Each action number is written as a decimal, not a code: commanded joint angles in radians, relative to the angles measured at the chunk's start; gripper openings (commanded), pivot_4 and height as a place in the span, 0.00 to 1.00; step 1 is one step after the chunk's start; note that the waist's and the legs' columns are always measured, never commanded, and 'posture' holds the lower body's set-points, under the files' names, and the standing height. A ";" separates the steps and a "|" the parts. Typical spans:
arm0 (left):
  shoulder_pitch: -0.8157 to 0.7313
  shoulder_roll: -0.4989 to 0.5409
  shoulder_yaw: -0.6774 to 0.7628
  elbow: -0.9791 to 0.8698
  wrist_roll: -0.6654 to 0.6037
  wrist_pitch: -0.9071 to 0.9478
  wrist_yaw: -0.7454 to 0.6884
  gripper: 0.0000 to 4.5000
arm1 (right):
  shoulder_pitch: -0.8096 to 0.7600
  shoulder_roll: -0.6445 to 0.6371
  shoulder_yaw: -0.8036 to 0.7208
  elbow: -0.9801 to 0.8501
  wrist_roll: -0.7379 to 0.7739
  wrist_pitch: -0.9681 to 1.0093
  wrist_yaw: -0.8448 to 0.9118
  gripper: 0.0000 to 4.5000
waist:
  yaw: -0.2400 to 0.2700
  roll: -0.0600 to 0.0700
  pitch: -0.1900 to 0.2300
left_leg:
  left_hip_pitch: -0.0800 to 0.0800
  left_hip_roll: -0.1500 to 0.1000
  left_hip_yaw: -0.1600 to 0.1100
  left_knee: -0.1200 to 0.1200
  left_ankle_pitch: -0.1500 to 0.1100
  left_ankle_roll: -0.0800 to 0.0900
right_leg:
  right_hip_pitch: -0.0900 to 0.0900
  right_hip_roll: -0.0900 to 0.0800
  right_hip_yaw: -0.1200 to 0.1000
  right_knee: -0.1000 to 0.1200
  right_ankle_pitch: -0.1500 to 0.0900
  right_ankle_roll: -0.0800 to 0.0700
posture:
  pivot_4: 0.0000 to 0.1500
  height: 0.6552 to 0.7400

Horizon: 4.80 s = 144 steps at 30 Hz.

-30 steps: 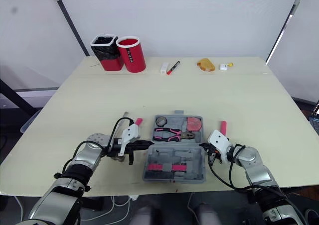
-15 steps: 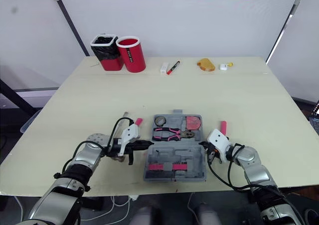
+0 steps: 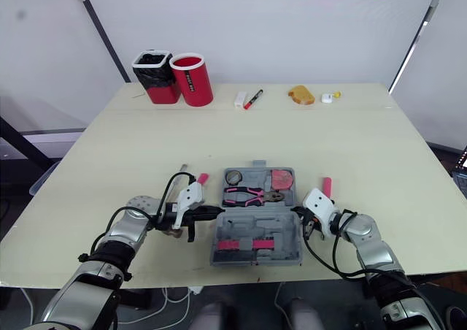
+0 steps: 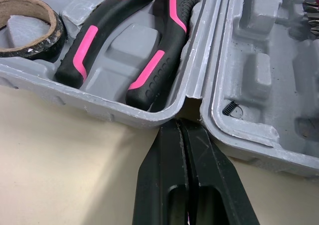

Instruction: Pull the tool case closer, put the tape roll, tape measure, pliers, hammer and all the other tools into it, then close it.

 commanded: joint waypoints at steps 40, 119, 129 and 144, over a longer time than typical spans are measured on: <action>0.010 -0.012 -0.025 -0.012 0.009 -0.019 -0.016 0.01 | -0.044 0.051 0.020 0.023 0.011 -0.122 -0.001 0.00 | -0.003 0.000 0.000 | 0.000 0.000 0.000 0.000 0.000 0.000 | 0.000 0.000 0.000 0.000 0.000 0.000 | 1.00 1.00; 0.512 0.183 0.510 -0.369 -0.397 0.093 0.078 0.07 | 0.637 -0.037 -0.487 -0.448 0.355 -0.181 -0.103 0.00 | 0.003 0.000 0.001 | 0.000 0.001 0.001 -0.001 0.000 0.000 | 0.000 -0.002 0.000 -0.001 -0.001 0.000 | 1.00 1.00; 0.728 0.181 0.637 -0.357 -0.423 0.087 0.111 0.97 | 0.858 -0.002 -0.600 -0.441 0.476 -0.275 -0.029 0.91 | 0.005 0.000 0.001 | 0.001 0.001 0.002 -0.003 0.000 0.000 | 0.000 -0.003 0.000 -0.002 -0.005 -0.001 | 1.00 1.00; 0.817 0.155 0.677 -0.430 -0.455 0.102 0.131 1.00 | 0.910 -0.017 -0.665 -0.378 0.566 -0.292 0.066 0.99 | 0.005 0.000 0.001 | 0.001 0.003 0.003 -0.004 -0.001 -0.001 | -0.001 -0.015 -0.001 -0.005 -0.005 0.000 | 1.00 1.00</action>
